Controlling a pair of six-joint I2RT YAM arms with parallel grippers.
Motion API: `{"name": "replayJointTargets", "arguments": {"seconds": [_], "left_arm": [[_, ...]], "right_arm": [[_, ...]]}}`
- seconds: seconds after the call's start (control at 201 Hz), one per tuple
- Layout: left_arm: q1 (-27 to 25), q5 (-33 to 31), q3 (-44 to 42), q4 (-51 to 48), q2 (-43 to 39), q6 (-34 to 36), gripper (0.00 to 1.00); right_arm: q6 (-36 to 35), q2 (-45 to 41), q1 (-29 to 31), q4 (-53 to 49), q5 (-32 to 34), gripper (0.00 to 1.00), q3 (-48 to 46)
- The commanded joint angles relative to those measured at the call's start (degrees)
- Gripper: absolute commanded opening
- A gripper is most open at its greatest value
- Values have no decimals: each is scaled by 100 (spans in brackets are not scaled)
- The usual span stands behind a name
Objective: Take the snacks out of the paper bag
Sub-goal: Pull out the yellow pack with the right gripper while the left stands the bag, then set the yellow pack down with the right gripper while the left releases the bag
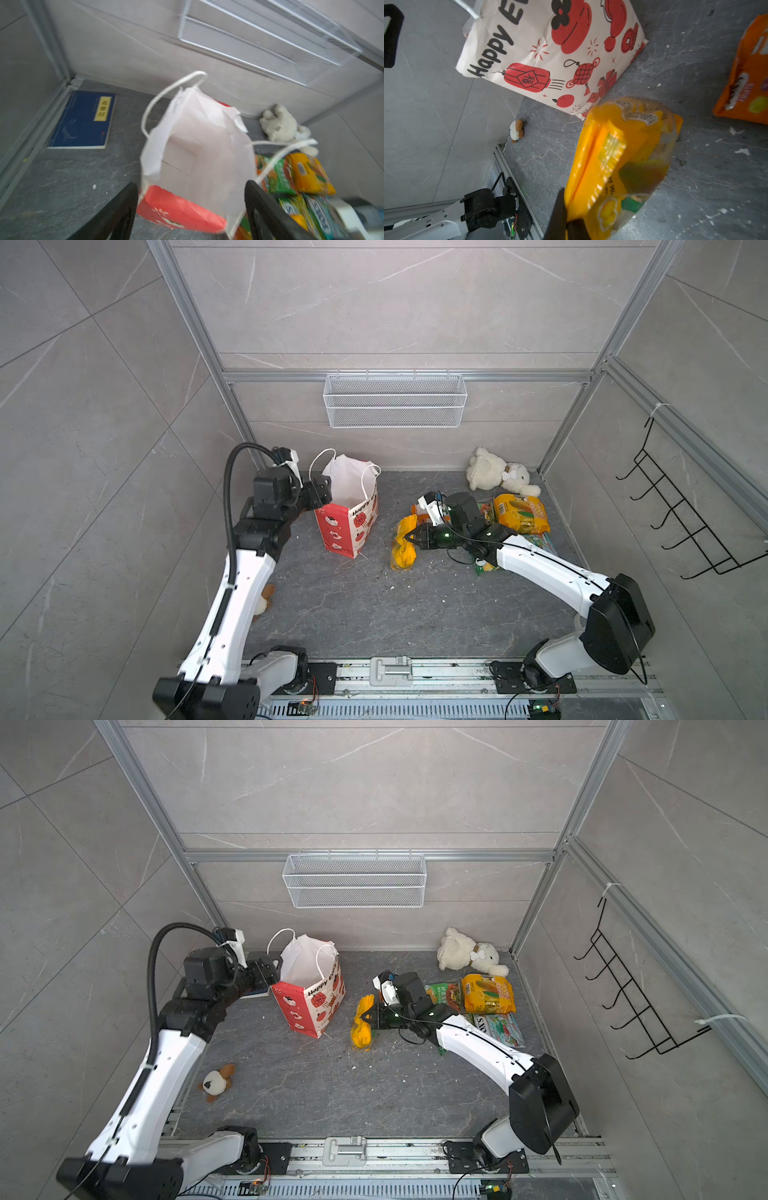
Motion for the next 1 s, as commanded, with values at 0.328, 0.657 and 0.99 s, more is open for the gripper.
{"name": "replayJointTargets", "arguments": {"seconds": [0.328, 0.657, 0.99], "left_arm": [[-2037, 687, -3313, 1812, -2095, 567, 82], [-2127, -240, -4549, 2226, -2408, 502, 82], [-2127, -1279, -5249, 2567, -2656, 636, 84]], "right_arm": [[-1770, 100, -969, -1515, 198, 0, -322], [-2430, 631, -1149, -2970, 1847, 3, 77], [-2571, 1238, -1226, -3165, 2616, 1, 404]]}}
